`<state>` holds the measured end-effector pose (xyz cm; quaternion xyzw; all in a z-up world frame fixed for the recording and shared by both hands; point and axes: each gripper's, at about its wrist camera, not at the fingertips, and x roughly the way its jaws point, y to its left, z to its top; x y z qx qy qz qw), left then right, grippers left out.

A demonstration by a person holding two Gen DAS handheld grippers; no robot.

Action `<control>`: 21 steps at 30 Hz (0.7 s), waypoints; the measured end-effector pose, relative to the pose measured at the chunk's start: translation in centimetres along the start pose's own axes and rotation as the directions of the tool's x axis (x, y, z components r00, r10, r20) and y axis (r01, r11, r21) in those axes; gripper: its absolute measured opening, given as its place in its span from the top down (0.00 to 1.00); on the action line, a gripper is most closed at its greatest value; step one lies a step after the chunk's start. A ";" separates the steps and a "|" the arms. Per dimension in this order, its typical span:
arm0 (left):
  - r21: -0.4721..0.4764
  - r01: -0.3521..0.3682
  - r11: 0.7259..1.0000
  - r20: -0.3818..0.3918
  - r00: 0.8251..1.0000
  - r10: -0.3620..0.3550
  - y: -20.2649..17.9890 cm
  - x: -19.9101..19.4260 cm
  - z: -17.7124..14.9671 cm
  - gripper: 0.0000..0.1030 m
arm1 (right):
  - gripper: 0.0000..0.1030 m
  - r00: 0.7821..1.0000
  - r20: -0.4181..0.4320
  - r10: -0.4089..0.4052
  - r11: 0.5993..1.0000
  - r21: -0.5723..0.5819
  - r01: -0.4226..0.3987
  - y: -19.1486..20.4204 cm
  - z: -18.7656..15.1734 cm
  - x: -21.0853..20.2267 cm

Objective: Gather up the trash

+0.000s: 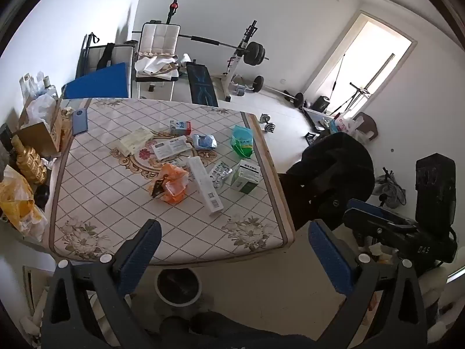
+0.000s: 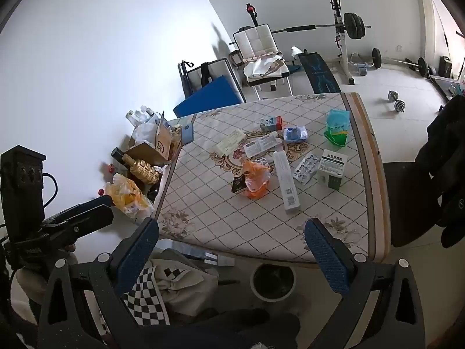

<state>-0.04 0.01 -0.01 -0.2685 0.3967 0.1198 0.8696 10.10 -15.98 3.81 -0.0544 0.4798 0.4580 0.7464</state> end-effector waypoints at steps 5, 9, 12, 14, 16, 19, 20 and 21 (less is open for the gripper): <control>-0.012 0.010 1.000 -0.011 1.000 -0.010 -0.3 0.0 0.1 0.00 | 0.01 1.000 0.002 0.016 1.000 -0.002 -0.016 -0.1 0.0 0.0; -0.009 0.004 1.000 -0.018 1.000 -0.005 -2.0 1.4 -0.7 0.00 | 0.01 1.000 -0.004 0.018 1.000 -0.009 -0.018 0.6 0.2 -0.1; -0.012 0.013 1.000 -0.018 1.000 -0.014 -2.0 2.0 -1.0 0.00 | 0.01 1.000 -0.010 0.023 1.000 -0.011 -0.023 0.6 0.6 0.0; -0.020 0.033 0.999 -0.019 0.999 -0.034 -0.8 1.5 -0.7 0.00 | 0.01 1.000 -0.009 0.027 1.000 -0.013 -0.027 0.3 0.5 0.0; -0.021 0.035 0.999 -0.023 0.999 -0.035 -0.6 1.4 -0.6 0.00 | 0.01 1.000 -0.009 0.027 1.000 -0.011 -0.027 0.3 0.6 -0.1; -0.014 0.033 0.999 -0.029 0.999 -0.033 -0.2 1.3 -0.3 0.00 | 0.01 0.999 -0.010 0.030 0.999 -0.011 -0.030 0.3 0.6 0.0; -0.012 0.030 0.999 -0.029 0.999 -0.031 -0.1 1.2 -0.4 0.00 | 0.01 0.999 -0.011 0.030 0.999 -0.012 -0.030 0.3 0.6 0.0; -0.011 0.029 1.000 -0.029 0.999 -0.029 0.0 1.2 -0.4 0.00 | 0.01 0.999 -0.012 0.030 0.999 -0.012 -0.030 0.4 0.6 0.0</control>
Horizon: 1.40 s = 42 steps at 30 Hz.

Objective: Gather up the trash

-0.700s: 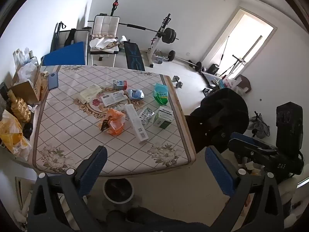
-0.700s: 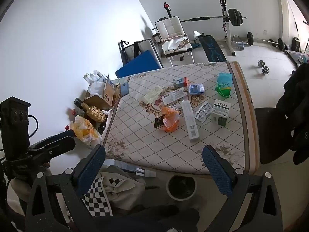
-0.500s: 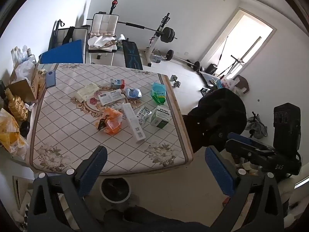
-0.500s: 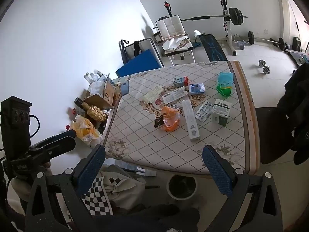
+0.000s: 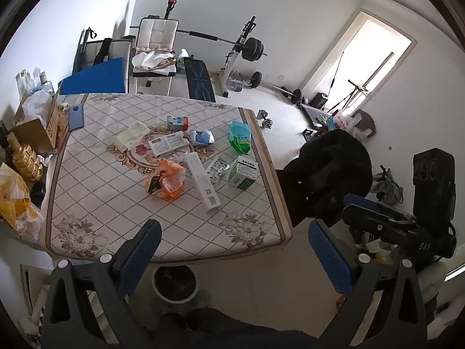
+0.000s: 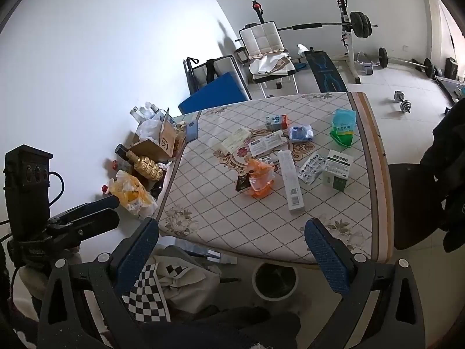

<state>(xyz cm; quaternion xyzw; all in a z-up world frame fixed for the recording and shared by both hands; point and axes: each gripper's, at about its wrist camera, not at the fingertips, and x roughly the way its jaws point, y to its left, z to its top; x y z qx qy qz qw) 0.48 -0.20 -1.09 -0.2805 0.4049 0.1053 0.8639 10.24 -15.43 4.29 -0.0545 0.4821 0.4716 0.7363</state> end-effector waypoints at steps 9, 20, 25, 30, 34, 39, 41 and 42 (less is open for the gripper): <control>0.004 -0.006 1.000 -0.001 1.000 0.006 0.0 -0.3 0.1 0.00 | 0.01 1.000 -0.006 0.005 1.000 -0.008 -0.005 0.4 0.0 0.3; 0.008 -0.002 1.000 0.003 1.000 0.002 -0.3 -0.9 0.5 0.00 | 0.01 1.000 -0.007 0.011 1.000 -0.009 -0.011 0.9 0.1 0.5; 0.010 0.005 1.000 0.002 1.000 -0.005 -0.5 -1.0 0.7 0.00 | 0.01 1.000 -0.014 0.023 1.000 -0.009 -0.023 1.3 0.2 1.1; 0.011 0.009 1.000 0.003 1.000 -0.009 -0.6 -1.1 0.8 0.00 | 0.01 1.000 -0.013 0.028 1.000 -0.008 -0.028 1.5 0.2 1.2; 0.015 0.010 1.000 0.003 1.000 -0.010 -0.8 -0.9 0.8 0.00 | 0.01 1.000 -0.012 0.029 1.000 -0.007 -0.029 1.5 0.2 1.3; 0.014 0.013 1.000 0.004 1.000 -0.013 -0.7 -1.0 0.7 0.00 | 0.01 0.999 -0.013 0.031 1.000 -0.007 -0.031 1.6 0.3 1.3; 0.014 0.011 1.000 0.005 1.000 -0.011 -0.7 -0.9 0.7 0.00 | 0.01 0.999 -0.013 0.031 0.999 -0.006 -0.031 1.3 0.2 1.2; 0.015 0.012 1.000 0.005 1.000 -0.012 -0.6 -0.9 0.6 0.00 | 0.01 0.999 -0.013 0.031 0.999 -0.007 -0.031 1.4 0.2 1.2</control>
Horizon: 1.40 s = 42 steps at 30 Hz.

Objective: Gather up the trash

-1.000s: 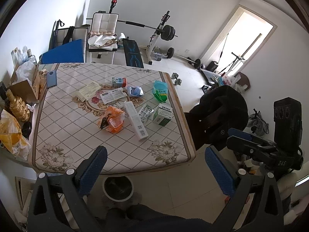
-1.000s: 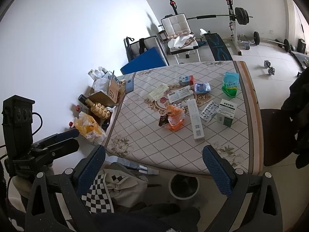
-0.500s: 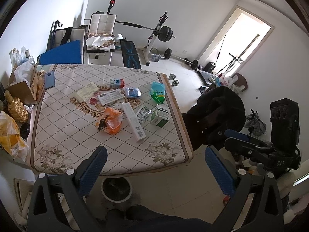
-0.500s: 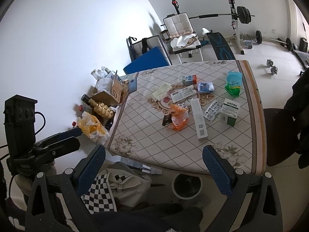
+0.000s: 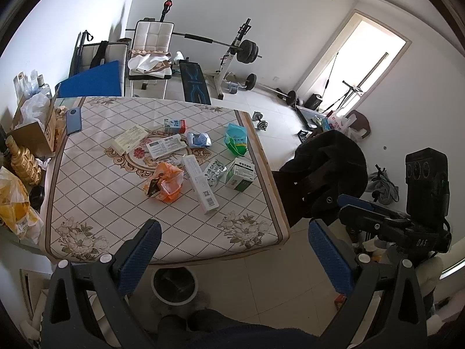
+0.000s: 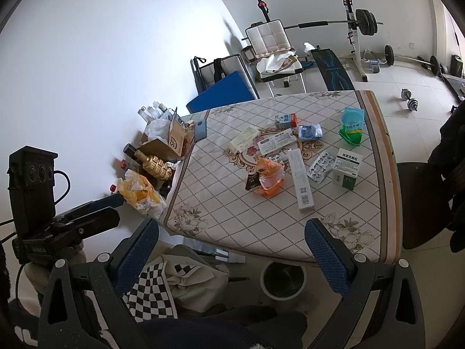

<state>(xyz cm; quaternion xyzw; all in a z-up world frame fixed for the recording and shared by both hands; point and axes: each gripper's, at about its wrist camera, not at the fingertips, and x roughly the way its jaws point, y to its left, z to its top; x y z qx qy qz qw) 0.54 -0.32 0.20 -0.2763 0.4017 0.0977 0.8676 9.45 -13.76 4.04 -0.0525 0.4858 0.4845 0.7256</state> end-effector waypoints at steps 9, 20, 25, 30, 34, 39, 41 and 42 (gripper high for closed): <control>0.002 0.002 1.000 0.003 1.000 -0.002 0.0 -0.1 0.2 0.00 | 0.01 1.000 0.002 0.003 1.000 0.001 -0.003 0.0 0.0 -0.1; -0.002 0.009 1.000 -0.001 1.000 -0.009 0.2 -0.2 0.5 0.00 | 0.01 1.000 0.002 0.004 1.000 0.003 -0.004 -0.1 -0.1 -0.1; -0.001 0.012 1.000 -0.001 1.000 -0.012 0.3 -0.3 0.4 0.00 | 0.01 1.000 0.003 0.006 1.000 0.004 -0.006 -0.3 -0.2 -0.2; 0.003 0.015 1.000 -0.001 1.000 -0.015 0.4 -0.3 0.4 0.00 | 0.01 1.000 0.003 0.006 1.000 0.004 -0.006 -0.3 -0.2 -0.2; 0.003 0.020 1.000 -0.004 1.000 -0.020 0.5 0.0 0.1 0.00 | 0.01 1.000 0.003 0.005 1.000 0.005 -0.005 -0.3 -0.3 -0.2; 0.006 0.027 1.000 -0.008 1.000 -0.027 0.7 0.2 0.1 0.00 | 0.01 1.000 0.003 0.005 1.000 0.009 -0.005 -0.2 -0.1 -0.1; 0.007 0.031 0.999 -0.010 0.999 -0.031 0.9 0.2 0.0 0.00 | 0.01 1.000 0.004 0.003 1.000 0.010 -0.003 -0.1 -0.1 -0.1; 0.008 0.033 0.999 -0.011 0.999 -0.033 1.0 0.2 0.0 0.00 | 0.01 1.000 0.004 0.002 1.000 0.012 -0.003 -0.2 -0.1 0.0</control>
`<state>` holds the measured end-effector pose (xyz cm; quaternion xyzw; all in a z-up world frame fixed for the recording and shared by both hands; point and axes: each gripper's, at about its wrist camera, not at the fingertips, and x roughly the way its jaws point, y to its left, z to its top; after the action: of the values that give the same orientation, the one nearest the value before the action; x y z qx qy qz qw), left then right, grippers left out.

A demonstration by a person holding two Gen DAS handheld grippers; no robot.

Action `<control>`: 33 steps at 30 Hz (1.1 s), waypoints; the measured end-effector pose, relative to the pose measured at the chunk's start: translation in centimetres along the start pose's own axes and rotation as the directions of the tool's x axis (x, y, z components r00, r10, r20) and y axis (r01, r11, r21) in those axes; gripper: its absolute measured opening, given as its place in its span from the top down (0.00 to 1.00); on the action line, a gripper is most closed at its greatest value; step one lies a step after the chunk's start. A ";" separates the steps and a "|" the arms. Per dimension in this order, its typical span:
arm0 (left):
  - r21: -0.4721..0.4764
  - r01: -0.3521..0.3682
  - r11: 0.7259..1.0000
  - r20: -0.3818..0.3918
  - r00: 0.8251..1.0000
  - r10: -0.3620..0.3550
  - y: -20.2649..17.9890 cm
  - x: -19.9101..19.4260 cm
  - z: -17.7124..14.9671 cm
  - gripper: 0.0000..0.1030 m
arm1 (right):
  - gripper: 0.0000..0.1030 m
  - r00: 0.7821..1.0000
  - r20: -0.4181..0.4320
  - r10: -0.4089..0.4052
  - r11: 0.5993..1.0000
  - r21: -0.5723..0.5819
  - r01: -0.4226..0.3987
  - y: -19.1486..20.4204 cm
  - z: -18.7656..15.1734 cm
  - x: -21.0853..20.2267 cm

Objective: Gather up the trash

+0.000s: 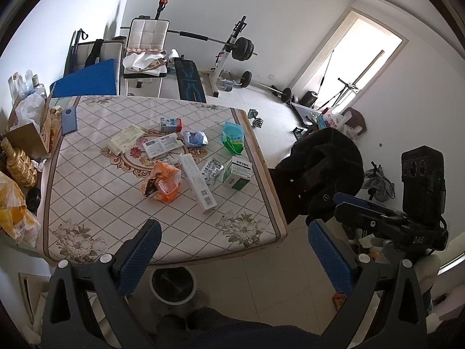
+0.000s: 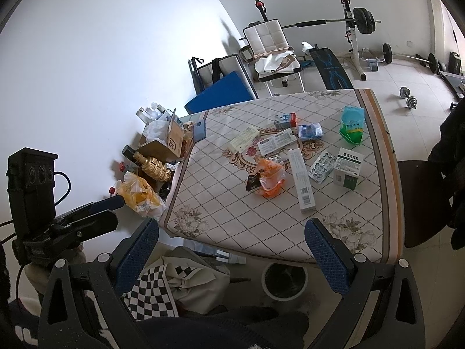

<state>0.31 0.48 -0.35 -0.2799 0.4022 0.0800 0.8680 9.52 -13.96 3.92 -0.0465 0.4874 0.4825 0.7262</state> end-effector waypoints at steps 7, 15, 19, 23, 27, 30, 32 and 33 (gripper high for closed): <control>0.016 -0.177 0.984 0.015 0.984 0.176 1.9 2.1 0.9 0.00 | 0.01 0.992 0.003 -0.123 0.988 0.100 0.122 -1.2 0.5 2.1; 0.032 -0.408 0.912 -0.085 0.908 0.409 6.5 12.8 1.4 0.00 | 0.01 0.920 -0.084 -0.383 0.871 0.298 0.390 -10.2 2.0 9.5; 0.033 -0.482 0.875 -0.181 0.858 0.480 8.8 19.4 1.2 0.00 | 0.01 0.891 -0.173 -0.419 0.817 0.356 0.453 -16.2 3.4 15.1; 0.021 -0.579 0.815 -0.268 0.782 0.563 11.4 25.3 0.9 0.00 | 0.01 0.862 -0.256 -0.437 0.792 0.344 0.504 -21.3 5.2 22.0; -0.014 -0.655 0.756 -0.358 0.709 0.608 14.1 30.0 0.3 0.00 | 0.01 0.837 -0.335 -0.432 0.789 0.310 0.531 -26.0 6.9 29.1; -0.055 -0.702 0.710 -0.430 0.659 0.618 15.7 32.9 -0.5 0.00 | 0.01 0.824 -0.395 -0.406 0.793 0.296 0.533 -28.1 7.6 32.9; -0.083 -0.724 0.685 -0.480 0.632 0.609 16.5 34.3 -0.9 0.00 | 0.01 0.813 -0.430 -0.393 0.801 0.274 0.532 -29.3 8.0 35.1; -0.097 -0.732 0.674 -0.498 0.622 0.604 16.7 34.7 -1.1 0.00 | 0.01 0.805 -0.445 -0.391 0.804 0.260 0.535 -29.6 8.2 36.0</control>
<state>16.56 10.76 -33.73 -0.2423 0.6400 0.3957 0.6125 39.17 -1.65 -30.87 -0.1173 0.6707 0.1672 0.7131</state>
